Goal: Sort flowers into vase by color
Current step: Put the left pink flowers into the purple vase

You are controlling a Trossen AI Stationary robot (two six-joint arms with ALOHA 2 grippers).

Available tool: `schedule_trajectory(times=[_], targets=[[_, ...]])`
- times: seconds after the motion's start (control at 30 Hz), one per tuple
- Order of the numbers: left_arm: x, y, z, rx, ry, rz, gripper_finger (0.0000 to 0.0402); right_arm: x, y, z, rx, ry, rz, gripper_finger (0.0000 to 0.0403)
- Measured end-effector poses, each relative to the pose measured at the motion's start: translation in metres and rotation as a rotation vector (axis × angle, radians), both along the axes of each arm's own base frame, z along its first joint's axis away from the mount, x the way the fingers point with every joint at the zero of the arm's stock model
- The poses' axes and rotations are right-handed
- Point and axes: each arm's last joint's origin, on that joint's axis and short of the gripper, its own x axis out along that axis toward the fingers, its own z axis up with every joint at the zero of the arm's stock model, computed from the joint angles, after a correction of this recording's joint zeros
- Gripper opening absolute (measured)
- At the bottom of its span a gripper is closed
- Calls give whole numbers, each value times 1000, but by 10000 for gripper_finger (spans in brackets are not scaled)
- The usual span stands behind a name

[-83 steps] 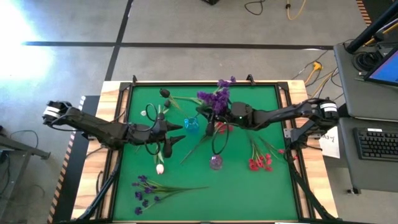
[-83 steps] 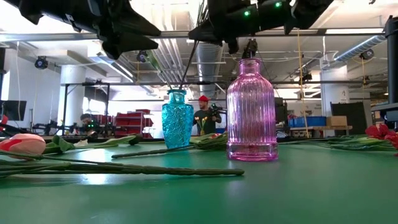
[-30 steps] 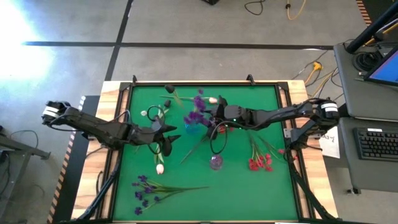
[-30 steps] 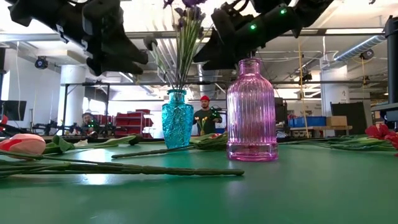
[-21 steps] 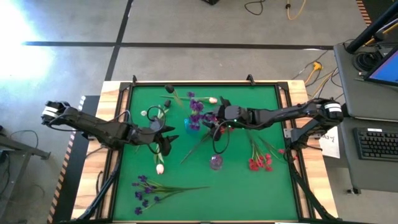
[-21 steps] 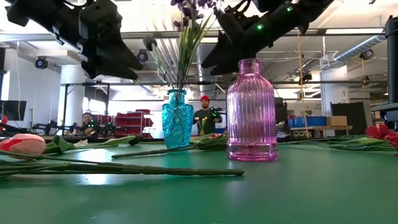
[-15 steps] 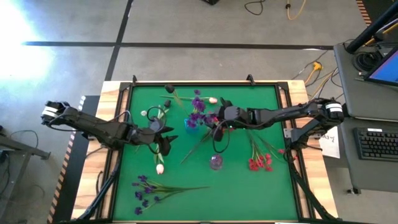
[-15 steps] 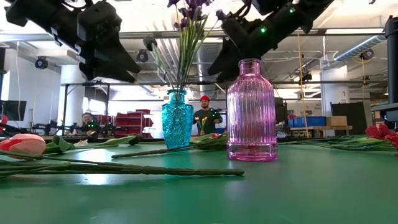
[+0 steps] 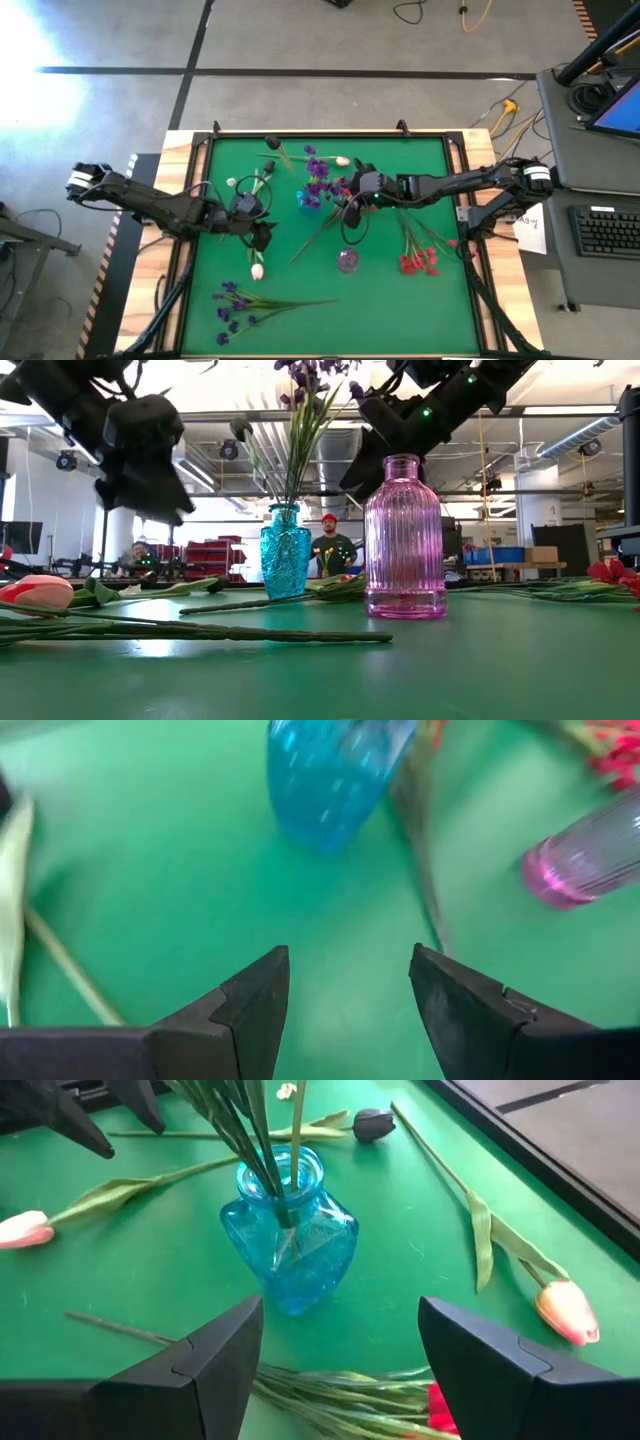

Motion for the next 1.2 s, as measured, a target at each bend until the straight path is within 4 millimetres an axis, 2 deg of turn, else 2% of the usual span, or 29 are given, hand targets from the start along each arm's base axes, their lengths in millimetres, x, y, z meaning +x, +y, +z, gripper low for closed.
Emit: schedule_trajectory(times=[0.23, 0.4, 0.7, 1.1, 1.2], targets=[[-9, -1, -8, -175, 94, 82, 196, -1, 0, -1, 3, 10, -1, 254], [-11, 0, -10, -173, 122, 86, 196, -6, 0, -3, 28, 56, -18, 255], [-13, 0, -11, -161, 139, 82, 196, -36, 5, -3, 164, 252, -122, 250], [-12, 0, -10, -157, 129, 84, 196, -72, 13, 4, 246, 429, -221, 248], [-2, -3, -5, -83, 37, -18, 196, -80, 14, 3, 251, 486, -240, 247]])
